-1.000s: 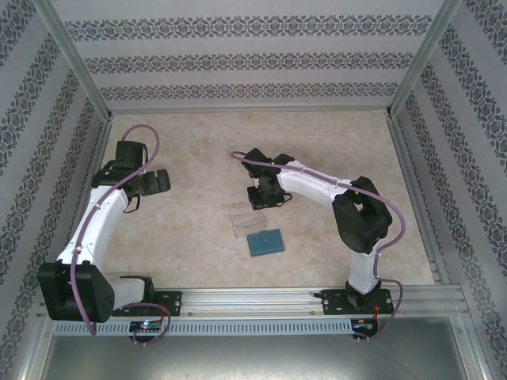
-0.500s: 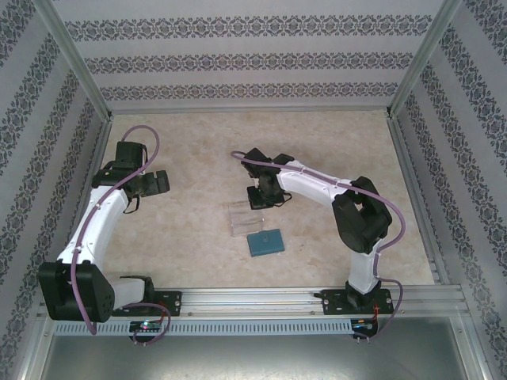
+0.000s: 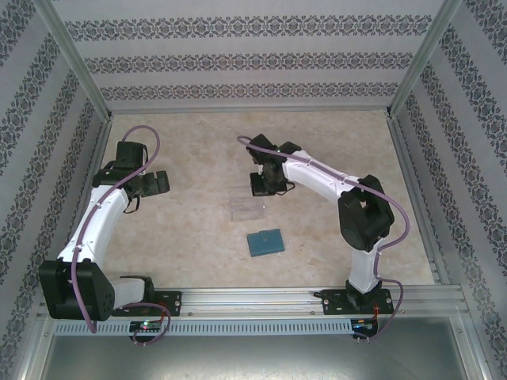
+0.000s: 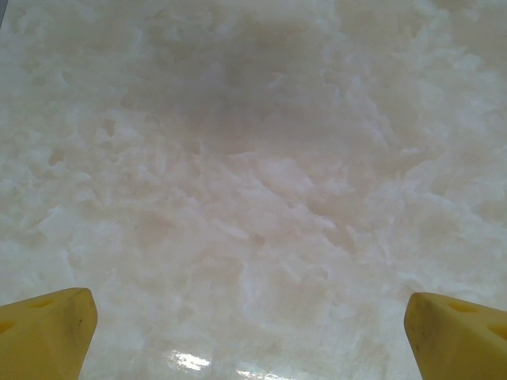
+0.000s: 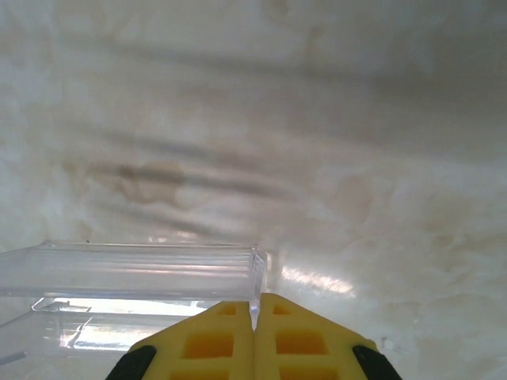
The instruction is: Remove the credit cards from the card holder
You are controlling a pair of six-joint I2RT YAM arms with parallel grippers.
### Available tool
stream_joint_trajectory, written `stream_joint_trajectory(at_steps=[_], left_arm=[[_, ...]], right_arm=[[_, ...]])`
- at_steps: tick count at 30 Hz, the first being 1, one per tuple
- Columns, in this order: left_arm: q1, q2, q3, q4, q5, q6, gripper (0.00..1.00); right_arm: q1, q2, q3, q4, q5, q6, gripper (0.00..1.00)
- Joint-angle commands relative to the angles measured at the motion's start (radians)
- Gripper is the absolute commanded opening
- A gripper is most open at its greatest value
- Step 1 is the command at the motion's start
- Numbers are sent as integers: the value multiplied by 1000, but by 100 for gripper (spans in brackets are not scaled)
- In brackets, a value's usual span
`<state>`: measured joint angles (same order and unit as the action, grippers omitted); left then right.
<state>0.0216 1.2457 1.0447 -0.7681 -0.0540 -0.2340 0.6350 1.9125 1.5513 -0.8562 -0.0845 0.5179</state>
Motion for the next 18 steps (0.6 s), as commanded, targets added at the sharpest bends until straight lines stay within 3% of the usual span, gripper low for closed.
stream_joint_trajectory(at_steps=[1,8,18], left_arm=[[8,3,-6,-28,-14,27,100],[8,6,-6,-29,-14,27,100],[9,11,-7,-29,-11,27,100]], right_arm=[[-55,37,72,-38,39,-27,6],[-133,145,237,-104,72,-73,5],[-164,324,491,-216,114,-106,5]])
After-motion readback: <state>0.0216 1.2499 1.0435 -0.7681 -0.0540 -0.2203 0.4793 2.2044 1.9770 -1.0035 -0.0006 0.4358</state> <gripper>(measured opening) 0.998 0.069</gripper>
